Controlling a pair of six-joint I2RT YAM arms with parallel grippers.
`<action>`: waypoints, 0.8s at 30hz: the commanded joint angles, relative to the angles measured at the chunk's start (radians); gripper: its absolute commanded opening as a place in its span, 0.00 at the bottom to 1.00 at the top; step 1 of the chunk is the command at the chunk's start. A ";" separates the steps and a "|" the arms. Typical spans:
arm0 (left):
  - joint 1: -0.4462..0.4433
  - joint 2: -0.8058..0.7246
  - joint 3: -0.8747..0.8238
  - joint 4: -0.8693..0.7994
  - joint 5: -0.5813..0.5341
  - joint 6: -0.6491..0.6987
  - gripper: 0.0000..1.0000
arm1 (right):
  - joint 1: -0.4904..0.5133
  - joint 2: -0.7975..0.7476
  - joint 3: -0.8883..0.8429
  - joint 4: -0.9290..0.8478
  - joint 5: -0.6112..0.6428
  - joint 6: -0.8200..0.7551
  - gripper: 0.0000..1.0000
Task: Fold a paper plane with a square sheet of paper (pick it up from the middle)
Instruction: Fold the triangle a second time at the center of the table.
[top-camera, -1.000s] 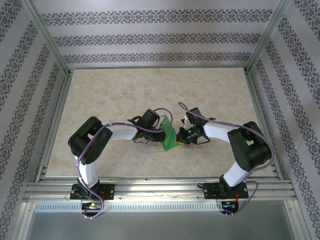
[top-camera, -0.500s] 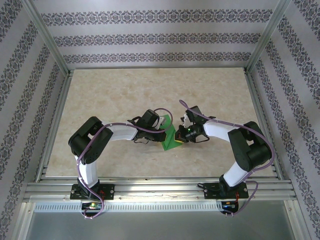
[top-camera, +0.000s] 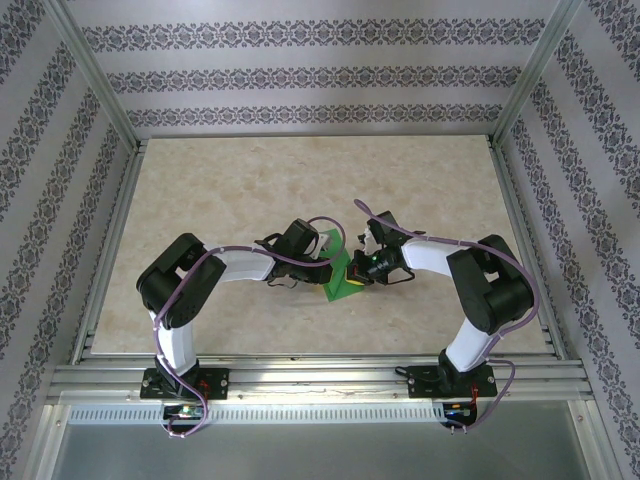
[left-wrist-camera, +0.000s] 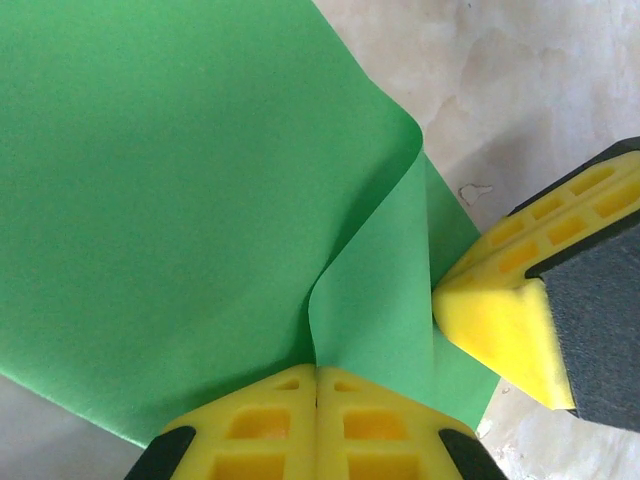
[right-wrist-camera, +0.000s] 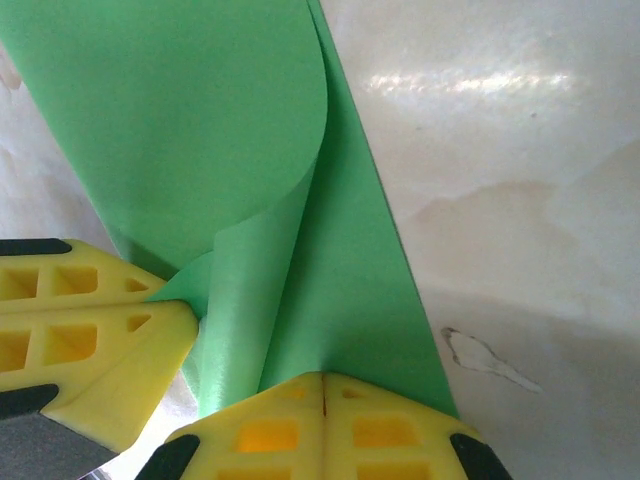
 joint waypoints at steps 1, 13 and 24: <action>0.009 -0.023 -0.004 -0.005 -0.046 0.041 0.00 | 0.007 0.039 -0.019 -0.052 0.066 -0.025 0.00; 0.010 -0.027 0.001 -0.033 -0.068 0.064 0.00 | 0.006 0.043 -0.012 -0.062 0.068 -0.027 0.00; 0.012 -0.050 -0.014 -0.008 -0.091 0.066 0.00 | 0.005 0.040 -0.012 -0.070 0.073 -0.029 0.00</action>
